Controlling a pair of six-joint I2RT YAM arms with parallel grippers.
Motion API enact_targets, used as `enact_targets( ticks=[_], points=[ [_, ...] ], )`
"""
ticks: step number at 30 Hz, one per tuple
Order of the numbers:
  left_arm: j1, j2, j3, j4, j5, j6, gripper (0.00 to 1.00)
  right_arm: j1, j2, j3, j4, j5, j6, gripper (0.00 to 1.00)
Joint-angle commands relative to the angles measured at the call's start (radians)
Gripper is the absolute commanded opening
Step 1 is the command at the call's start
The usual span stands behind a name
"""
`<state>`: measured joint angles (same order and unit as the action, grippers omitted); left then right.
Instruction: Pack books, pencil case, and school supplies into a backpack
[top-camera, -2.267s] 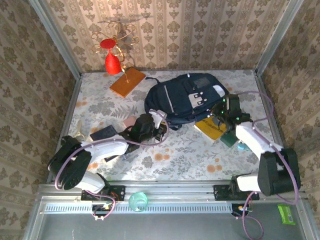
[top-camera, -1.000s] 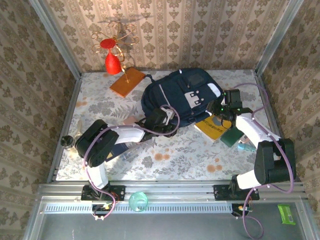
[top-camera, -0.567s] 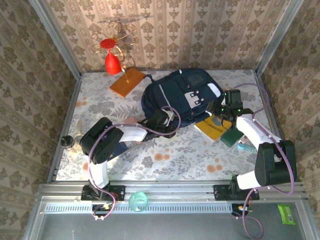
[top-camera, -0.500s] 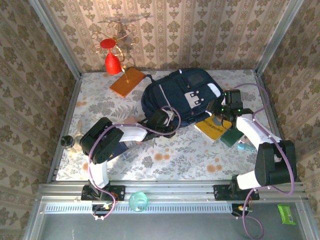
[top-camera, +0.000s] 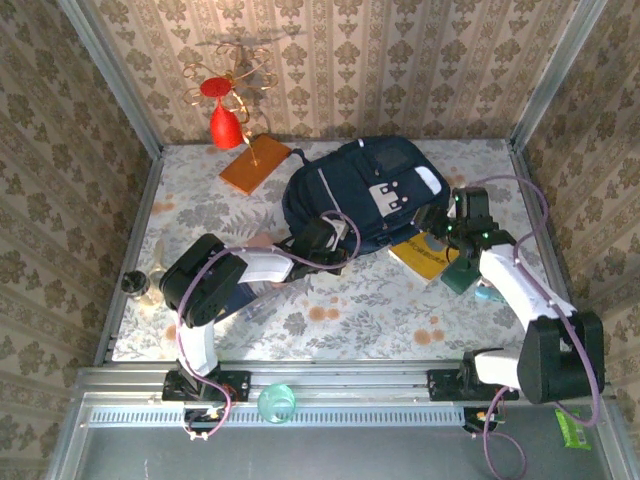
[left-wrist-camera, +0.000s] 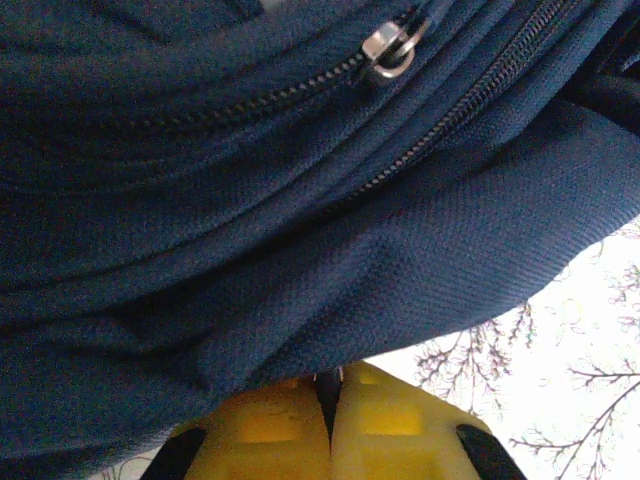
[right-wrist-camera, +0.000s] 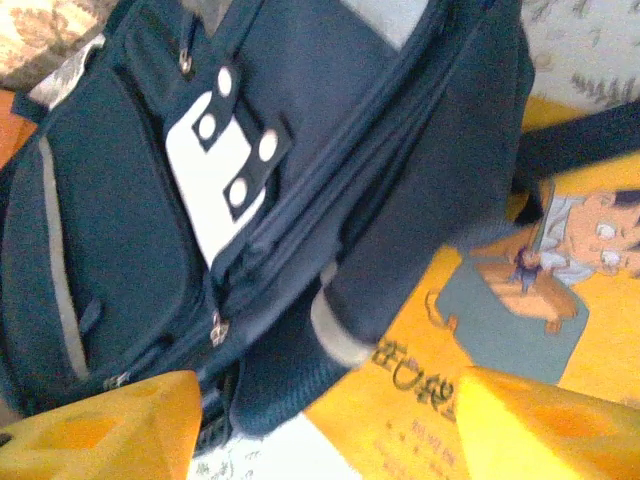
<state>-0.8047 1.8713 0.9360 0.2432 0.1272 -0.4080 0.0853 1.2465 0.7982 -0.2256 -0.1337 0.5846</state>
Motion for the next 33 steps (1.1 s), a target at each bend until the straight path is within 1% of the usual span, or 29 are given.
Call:
enact_targets(
  ticks=[1,4,6,10,14,21,22,24,26,28,31,33],
  points=[
    [-0.014,-0.06,-0.042,0.071,-0.002,0.025,0.0,0.07,-0.025,-0.097,0.033,-0.078,0.151,0.78],
    [-0.028,-0.093,-0.063,0.09,0.003,0.025,0.0,0.18,0.01,-0.142,0.149,-0.079,0.269,0.84],
    [-0.04,-0.115,-0.074,0.087,-0.005,0.031,0.0,0.236,0.054,-0.146,0.225,-0.094,0.33,0.85],
    [-0.061,-0.141,-0.082,0.069,-0.02,0.047,0.0,0.311,0.123,-0.149,0.347,-0.086,0.424,0.85],
    [-0.072,-0.144,-0.094,0.077,-0.032,0.046,0.0,0.341,0.185,-0.145,0.407,-0.037,0.481,0.84],
    [-0.081,-0.147,-0.098,0.073,-0.037,0.057,0.0,0.344,0.273,-0.154,0.497,0.078,0.574,0.75],
    [-0.082,-0.146,-0.099,0.068,-0.043,0.063,0.0,0.344,0.281,-0.154,0.506,0.09,0.582,0.72],
    [-0.089,-0.149,-0.099,0.049,-0.066,0.08,0.0,0.343,0.3,-0.15,0.524,0.129,0.578,0.61],
    [-0.09,-0.152,-0.1,0.025,-0.093,0.098,0.0,0.335,0.314,-0.134,0.503,0.158,0.563,0.48],
    [-0.09,-0.156,-0.101,-0.006,-0.122,0.122,0.0,0.317,0.322,-0.132,0.515,0.163,0.55,0.34],
    [-0.088,-0.161,-0.099,-0.056,-0.178,0.166,0.0,0.291,0.307,-0.134,0.507,0.157,0.524,0.17],
    [-0.077,-0.162,-0.104,-0.065,-0.193,0.188,0.0,0.283,0.278,-0.137,0.492,0.157,0.499,0.06]
  ],
)
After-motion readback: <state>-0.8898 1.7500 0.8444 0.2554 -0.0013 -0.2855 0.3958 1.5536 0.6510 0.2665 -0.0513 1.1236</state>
